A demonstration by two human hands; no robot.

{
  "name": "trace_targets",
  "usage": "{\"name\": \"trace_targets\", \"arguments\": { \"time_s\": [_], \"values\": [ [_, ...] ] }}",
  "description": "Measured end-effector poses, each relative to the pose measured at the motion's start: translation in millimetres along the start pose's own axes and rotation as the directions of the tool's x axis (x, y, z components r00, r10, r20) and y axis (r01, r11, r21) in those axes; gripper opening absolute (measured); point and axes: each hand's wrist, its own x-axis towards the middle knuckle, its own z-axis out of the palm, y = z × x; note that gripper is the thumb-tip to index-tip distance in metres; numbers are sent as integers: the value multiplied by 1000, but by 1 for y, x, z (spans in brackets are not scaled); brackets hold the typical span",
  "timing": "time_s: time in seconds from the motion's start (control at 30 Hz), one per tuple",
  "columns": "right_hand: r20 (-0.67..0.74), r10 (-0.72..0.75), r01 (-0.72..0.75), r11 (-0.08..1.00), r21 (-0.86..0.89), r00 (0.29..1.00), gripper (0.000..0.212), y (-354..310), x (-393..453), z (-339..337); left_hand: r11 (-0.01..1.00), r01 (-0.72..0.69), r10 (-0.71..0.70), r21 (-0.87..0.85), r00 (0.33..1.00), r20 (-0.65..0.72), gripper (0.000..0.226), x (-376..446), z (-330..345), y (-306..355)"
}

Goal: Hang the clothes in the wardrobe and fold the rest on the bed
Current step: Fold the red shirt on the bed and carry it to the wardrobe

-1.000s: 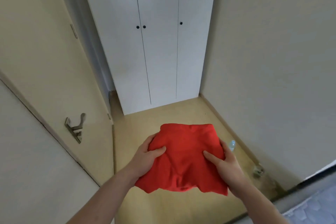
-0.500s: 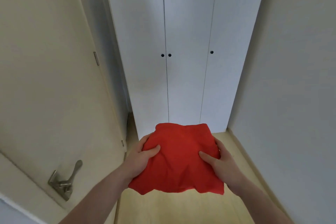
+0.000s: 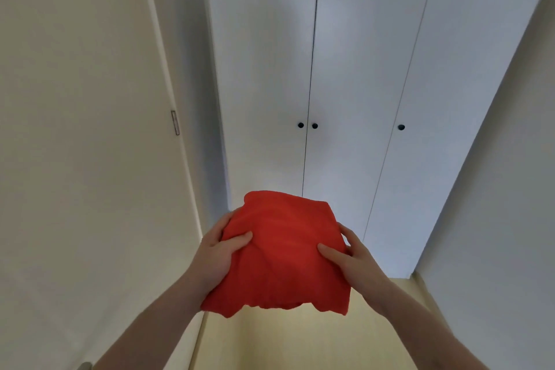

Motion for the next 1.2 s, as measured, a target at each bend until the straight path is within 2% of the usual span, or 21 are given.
{"name": "trace_targets", "arguments": {
  "time_s": [0.2,0.37,0.63,0.73,0.83,0.93,1.07,1.2],
  "values": [
    [-41,-1,3,999,39,999,86,-34,111,-3,998,-63,63,7,998,12,45,118,7,36],
    [-91,38,-27,993,116,995,64,-43,186,-17,994,-87,84,61,995,45,46,197,27,54],
    [-54,-1,0,1000,-13,999,56,-74,340,-53,991,-113,113,67,994,3,43,325,51,65],
    [-62,-88,76,982,-175,994,58,-87,405,-69,991,-118,121,68,992,-42,43,366,57,70],
    [-96,-167,117,912,-392,981,64,-97,471,-86,990,-114,123,78,986,-113,43,401,61,74],
    [-50,-198,138,822,-553,979,74,-105,535,-93,990,-114,127,87,978,-165,42,429,64,72],
    [31,-205,164,677,-718,978,77,-113,598,-90,992,-101,117,78,967,-227,42,454,60,70],
    [41,-132,113,599,-792,990,79,-113,631,-81,991,-100,117,85,966,-229,42,471,51,69]
  ]
}}
